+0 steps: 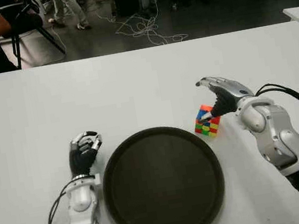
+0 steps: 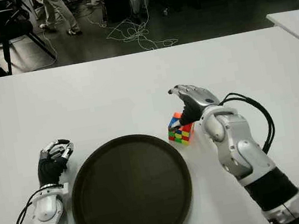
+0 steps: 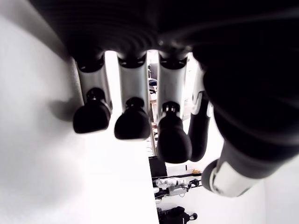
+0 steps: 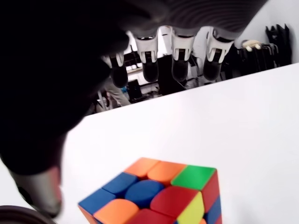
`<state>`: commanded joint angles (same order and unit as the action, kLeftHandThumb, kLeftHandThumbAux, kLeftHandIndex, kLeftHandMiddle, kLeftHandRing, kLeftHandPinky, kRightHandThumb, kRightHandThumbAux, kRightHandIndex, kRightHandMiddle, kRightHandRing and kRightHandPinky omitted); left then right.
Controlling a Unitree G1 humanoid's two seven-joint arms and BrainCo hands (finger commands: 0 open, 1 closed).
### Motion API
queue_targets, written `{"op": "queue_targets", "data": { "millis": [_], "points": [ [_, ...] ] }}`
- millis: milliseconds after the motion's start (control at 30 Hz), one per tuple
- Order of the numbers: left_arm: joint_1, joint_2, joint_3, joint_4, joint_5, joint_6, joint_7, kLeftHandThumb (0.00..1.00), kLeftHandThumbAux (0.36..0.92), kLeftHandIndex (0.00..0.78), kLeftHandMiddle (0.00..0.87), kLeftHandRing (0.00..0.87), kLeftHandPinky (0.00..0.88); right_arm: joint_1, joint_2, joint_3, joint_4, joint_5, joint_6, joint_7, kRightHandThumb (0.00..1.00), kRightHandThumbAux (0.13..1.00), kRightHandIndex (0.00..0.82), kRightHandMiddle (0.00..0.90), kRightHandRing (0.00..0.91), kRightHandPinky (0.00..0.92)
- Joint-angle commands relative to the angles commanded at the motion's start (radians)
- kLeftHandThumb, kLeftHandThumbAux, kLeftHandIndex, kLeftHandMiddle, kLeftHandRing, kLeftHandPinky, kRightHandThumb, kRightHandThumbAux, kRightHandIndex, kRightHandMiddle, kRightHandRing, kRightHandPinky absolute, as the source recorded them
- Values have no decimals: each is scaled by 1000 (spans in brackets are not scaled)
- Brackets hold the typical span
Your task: Pick up the Rubik's Cube and put it in the plate
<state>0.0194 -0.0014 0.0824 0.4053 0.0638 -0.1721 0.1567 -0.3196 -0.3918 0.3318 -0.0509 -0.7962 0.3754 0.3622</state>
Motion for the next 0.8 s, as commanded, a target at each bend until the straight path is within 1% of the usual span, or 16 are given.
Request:
{"op": "queue_targets", "data": {
  "millis": [200, 333, 467, 600, 800],
  "points": [
    [1, 5, -5, 3, 6, -2, -1, 705, 708, 443, 802, 816, 789, 9, -7, 1, 14, 1, -27, -31, 0, 669, 0, 0, 0, 0],
    [1, 6, -5, 1, 3, 1, -2, 705, 707, 443, 803, 817, 787, 8, -6, 4, 37, 4, -41, -41, 0, 660, 0, 0, 0, 5],
    [4, 5, -5, -7, -3, 5, -6, 706, 707, 443, 804, 817, 787, 18, -8, 0, 32, 12, -57, -46, 0, 662, 0, 0, 0, 6],
    [4, -3, -1, -7, -10, 3, -1, 706, 707, 443, 805, 818, 792, 25, -11, -1, 13, 12, -48, -22, 0, 680, 0, 0, 0, 7],
    [-4, -3, 4, 6, -6, 4, 9, 707, 707, 443, 805, 818, 792, 30, -9, -1, 15, 9, -46, -20, 0, 685, 0, 0, 0, 4]
  ]
}}
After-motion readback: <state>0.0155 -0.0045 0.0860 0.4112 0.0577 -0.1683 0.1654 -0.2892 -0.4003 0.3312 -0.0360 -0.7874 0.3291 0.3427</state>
